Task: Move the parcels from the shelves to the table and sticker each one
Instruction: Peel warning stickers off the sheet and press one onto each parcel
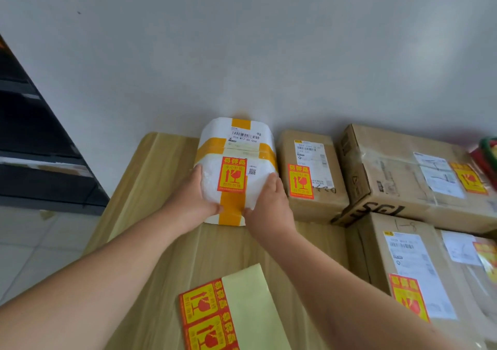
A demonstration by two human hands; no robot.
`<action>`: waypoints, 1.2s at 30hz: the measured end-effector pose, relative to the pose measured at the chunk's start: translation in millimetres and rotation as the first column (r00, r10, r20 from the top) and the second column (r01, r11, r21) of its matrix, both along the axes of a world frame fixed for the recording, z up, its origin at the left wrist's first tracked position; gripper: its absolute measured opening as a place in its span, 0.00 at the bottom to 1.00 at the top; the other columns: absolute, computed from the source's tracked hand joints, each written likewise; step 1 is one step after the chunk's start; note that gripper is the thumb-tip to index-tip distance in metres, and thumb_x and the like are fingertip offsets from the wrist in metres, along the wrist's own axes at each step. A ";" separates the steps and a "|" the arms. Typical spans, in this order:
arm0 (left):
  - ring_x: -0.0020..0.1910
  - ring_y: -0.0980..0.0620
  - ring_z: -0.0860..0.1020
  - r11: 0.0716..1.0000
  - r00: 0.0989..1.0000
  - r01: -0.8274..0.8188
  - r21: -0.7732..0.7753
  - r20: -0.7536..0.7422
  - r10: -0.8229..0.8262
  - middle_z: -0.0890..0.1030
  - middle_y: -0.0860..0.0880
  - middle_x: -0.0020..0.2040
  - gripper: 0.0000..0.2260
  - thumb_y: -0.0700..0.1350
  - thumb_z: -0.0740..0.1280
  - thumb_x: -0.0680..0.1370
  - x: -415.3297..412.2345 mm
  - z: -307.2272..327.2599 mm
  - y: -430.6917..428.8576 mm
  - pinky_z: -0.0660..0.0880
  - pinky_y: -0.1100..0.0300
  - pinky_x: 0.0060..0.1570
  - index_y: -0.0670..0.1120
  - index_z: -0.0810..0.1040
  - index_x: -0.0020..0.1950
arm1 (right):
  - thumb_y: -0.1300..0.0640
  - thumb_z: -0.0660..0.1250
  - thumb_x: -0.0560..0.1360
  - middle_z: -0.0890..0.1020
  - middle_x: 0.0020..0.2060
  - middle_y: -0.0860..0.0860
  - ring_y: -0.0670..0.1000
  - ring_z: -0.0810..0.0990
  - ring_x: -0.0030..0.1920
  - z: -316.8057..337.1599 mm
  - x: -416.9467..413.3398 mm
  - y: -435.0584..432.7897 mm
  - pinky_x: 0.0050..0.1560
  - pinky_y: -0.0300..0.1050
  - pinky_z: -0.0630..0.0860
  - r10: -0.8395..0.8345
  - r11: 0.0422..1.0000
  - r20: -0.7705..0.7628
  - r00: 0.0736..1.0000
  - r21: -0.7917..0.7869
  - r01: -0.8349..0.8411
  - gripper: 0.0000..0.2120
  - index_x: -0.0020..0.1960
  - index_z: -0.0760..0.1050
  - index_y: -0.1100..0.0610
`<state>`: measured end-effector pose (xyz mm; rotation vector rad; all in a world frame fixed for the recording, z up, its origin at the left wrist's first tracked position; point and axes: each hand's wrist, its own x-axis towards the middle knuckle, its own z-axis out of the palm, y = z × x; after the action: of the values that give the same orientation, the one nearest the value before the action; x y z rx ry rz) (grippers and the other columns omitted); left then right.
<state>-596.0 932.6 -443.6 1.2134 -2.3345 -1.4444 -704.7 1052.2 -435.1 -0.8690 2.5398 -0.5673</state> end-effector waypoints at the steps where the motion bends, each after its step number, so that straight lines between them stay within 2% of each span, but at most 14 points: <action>1: 0.63 0.50 0.72 1.000 1.000 -0.003 -0.009 0.014 0.003 0.70 0.53 0.67 0.46 0.45 0.78 0.65 -1.3 -1.6 -1.1 0.72 0.51 0.61 0.51 0.53 0.76 | 0.57 0.69 0.74 0.51 0.77 0.53 0.55 0.56 0.75 -0.2 0.3 -0.8 0.74 0.49 0.59 -0.002 1.000 -0.007 1.000 0.007 0.002 0.45 0.77 0.40 0.59; 6: 0.70 0.48 0.67 1.000 1.000 -0.001 -0.025 0.028 0.002 0.65 0.52 0.72 0.51 0.50 0.78 0.63 2.8 -5.3 -0.7 0.69 0.48 0.65 0.52 0.49 0.77 | 0.56 0.68 0.76 0.44 0.78 0.54 0.54 0.46 0.77 5.5 10.6 3.8 0.75 0.47 0.51 0.021 1.000 -0.059 0.998 0.017 -0.020 0.45 0.77 0.37 0.58; 8: 0.75 0.47 0.59 0.998 0.998 -0.019 -0.061 0.057 0.022 0.56 0.49 0.77 0.53 0.50 0.78 0.65 10.0 -1.1 6.0 0.62 0.49 0.71 0.51 0.44 0.78 | 0.56 0.66 0.77 0.42 0.78 0.53 0.53 0.41 0.77 12.3 21.1 14.2 0.76 0.46 0.45 0.068 0.997 -0.113 0.991 -0.013 -0.070 0.44 0.77 0.36 0.58; 10: 0.77 0.48 0.52 0.990 0.992 -0.057 -0.129 0.105 0.070 0.48 0.47 0.79 0.52 0.51 0.76 0.68 21.5 2.3 17.1 0.55 0.51 0.73 0.49 0.41 0.78 | 0.56 0.64 0.78 0.43 0.78 0.52 0.50 0.40 0.77 18.2 34.4 31.7 0.75 0.44 0.43 0.114 0.990 -0.149 0.982 -0.068 -0.126 0.41 0.78 0.39 0.57; 12: 0.77 0.47 0.51 0.981 0.987 -0.086 -0.172 0.116 0.107 0.49 0.47 0.79 0.49 0.51 0.74 0.71 37.9 4.1 35.4 0.55 0.50 0.73 0.49 0.42 0.78 | 0.57 0.63 0.78 0.44 0.78 0.50 0.49 0.41 0.77 20.2 49.2 54.3 0.75 0.42 0.44 0.148 0.982 -0.134 0.980 -0.096 -0.162 0.38 0.78 0.41 0.56; 14: 0.76 0.46 0.55 0.979 0.982 -0.070 -0.192 0.158 0.101 0.54 0.46 0.78 0.45 0.52 0.72 0.73 55.3 2.4 57.4 0.58 0.50 0.72 0.49 0.45 0.78 | 0.55 0.63 0.78 0.45 0.78 0.49 0.48 0.42 0.77 17.0 62.9 78.2 0.75 0.41 0.44 0.170 0.981 -0.094 0.981 -0.078 -0.178 0.37 0.78 0.43 0.55; 17: 0.73 0.46 0.60 0.984 0.962 0.073 -0.165 0.271 -0.026 0.61 0.46 0.75 0.39 0.54 0.70 0.74 77.0 -7.3 92.9 0.62 0.52 0.69 0.48 0.53 0.78 | 0.51 0.63 0.79 0.47 0.78 0.48 0.48 0.44 0.77 5.5 80.8 113.2 0.73 0.40 0.44 0.220 0.975 -0.082 0.972 -0.007 -0.221 0.36 0.78 0.45 0.54; 19: 0.74 0.46 0.59 0.971 0.924 0.190 -0.142 0.361 -0.128 0.61 0.47 0.76 0.39 0.56 0.70 0.73 87.9 -16.7 112.0 0.60 0.52 0.71 0.47 0.54 0.78 | 0.49 0.61 0.79 0.48 0.78 0.49 0.48 0.44 0.77 -2.0 91.5 134.1 0.72 0.39 0.42 0.279 0.960 -0.077 0.957 0.046 -0.276 0.35 0.78 0.46 0.54; 22: 0.77 0.47 0.52 0.928 0.845 0.342 -0.146 0.481 -0.236 0.55 0.48 0.78 0.46 0.61 0.71 0.70 100.2 -30.3 133.2 0.54 0.52 0.74 0.46 0.49 0.78 | 0.48 0.58 0.80 0.48 0.78 0.50 0.49 0.42 0.77 -13.0 106.1 162.8 0.70 0.39 0.38 0.370 0.925 -0.041 0.928 0.105 -0.365 0.33 0.79 0.46 0.54; 27: 0.76 0.49 0.35 0.840 0.704 0.529 -0.125 0.617 -0.352 0.35 0.49 0.77 0.59 0.72 0.69 0.62 118.0 -40.6 176.2 0.43 0.48 0.74 0.49 0.35 0.77 | 0.46 0.55 0.81 0.46 0.78 0.50 0.50 0.40 0.77 -29.9 119.3 205.1 0.70 0.39 0.36 0.447 0.878 0.005 0.894 0.191 -0.440 0.33 0.79 0.44 0.55; 31: 0.74 0.48 0.31 0.806 0.632 0.581 -0.109 0.684 -0.363 0.30 0.49 0.76 0.61 0.74 0.67 0.61 131.3 -51.7 206.2 0.39 0.46 0.74 0.49 0.32 0.76 | 0.46 0.55 0.81 0.45 0.78 0.50 0.49 0.40 0.77 -36.9 119.6 227.5 0.70 0.39 0.36 0.463 0.866 -0.012 0.886 0.221 -0.449 0.33 0.78 0.44 0.55; 36: 0.74 0.47 0.30 0.795 0.604 0.594 -0.127 0.723 -0.336 0.29 0.47 0.75 0.57 0.70 0.67 0.65 135.1 -52.6 231.5 0.40 0.45 0.73 0.49 0.32 0.77 | 0.44 0.54 0.81 0.43 0.78 0.51 0.51 0.39 0.77 -40.8 119.6 255.0 0.71 0.42 0.36 0.556 0.797 -0.008 0.831 0.289 -0.531 0.34 0.78 0.42 0.55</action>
<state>-460.9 1164.1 -496.2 1.1774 -3.4451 -0.5962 -585.1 1307.3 -476.0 -1.4628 2.2017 0.0133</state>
